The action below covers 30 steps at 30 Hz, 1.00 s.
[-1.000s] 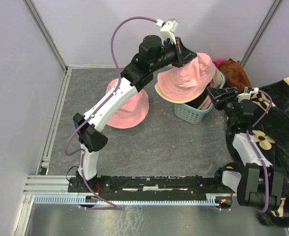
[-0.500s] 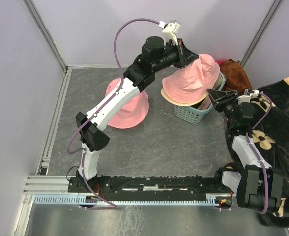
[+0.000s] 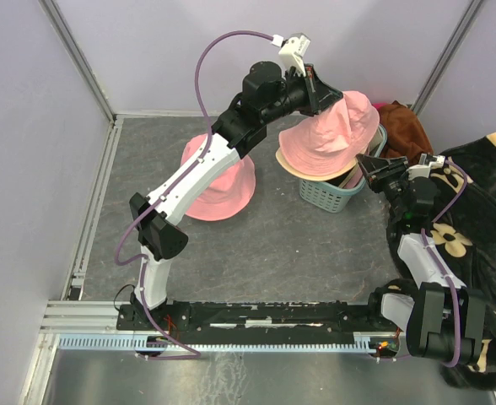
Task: Stack the hats
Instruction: Stack the hat on the hat.
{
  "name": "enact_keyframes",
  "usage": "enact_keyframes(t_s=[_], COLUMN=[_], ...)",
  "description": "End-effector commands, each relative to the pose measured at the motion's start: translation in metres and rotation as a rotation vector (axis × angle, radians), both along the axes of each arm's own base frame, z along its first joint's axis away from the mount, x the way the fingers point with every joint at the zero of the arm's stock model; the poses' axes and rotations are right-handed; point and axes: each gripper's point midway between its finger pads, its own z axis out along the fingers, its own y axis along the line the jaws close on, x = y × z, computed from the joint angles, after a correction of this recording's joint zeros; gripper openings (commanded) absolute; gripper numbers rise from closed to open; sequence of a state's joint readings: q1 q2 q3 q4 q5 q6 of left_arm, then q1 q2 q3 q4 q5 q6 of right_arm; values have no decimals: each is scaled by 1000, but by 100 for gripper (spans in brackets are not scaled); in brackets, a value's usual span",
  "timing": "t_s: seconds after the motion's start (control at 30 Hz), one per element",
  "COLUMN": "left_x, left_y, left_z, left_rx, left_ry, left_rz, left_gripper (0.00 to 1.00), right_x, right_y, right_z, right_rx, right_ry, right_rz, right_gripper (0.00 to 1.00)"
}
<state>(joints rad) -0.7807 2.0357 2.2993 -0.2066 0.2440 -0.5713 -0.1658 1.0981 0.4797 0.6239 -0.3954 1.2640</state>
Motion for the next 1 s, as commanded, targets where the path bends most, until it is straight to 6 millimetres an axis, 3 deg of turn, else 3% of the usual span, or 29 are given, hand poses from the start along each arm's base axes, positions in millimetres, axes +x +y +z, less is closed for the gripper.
enact_keyframes(t_s=[0.0,0.67,0.77,0.83,0.97], left_x=[-13,-17,-18,-17,-15], left_y=[-2,-5,-7,-7,-2], left_z=[47,48,47,46,48], left_rx=[-119,-128,-127,-125,-107], left_ry=[-70,-66,-62,-63,-81], left_rz=[-40,-52,-58,-55,-27], left_gripper=[3,3,3,3,3], right_x=[2,4,5,6,5], right_y=[-2,-2,-2,-1,-2], right_z=[15,5,5,7,2], right_rx=[-11,2,7,6,-2], right_ry=[-68,-54,-58,-60,-37], right_rz=[-4,-6,0,2,-3], right_gripper=[35,27,19,4,1])
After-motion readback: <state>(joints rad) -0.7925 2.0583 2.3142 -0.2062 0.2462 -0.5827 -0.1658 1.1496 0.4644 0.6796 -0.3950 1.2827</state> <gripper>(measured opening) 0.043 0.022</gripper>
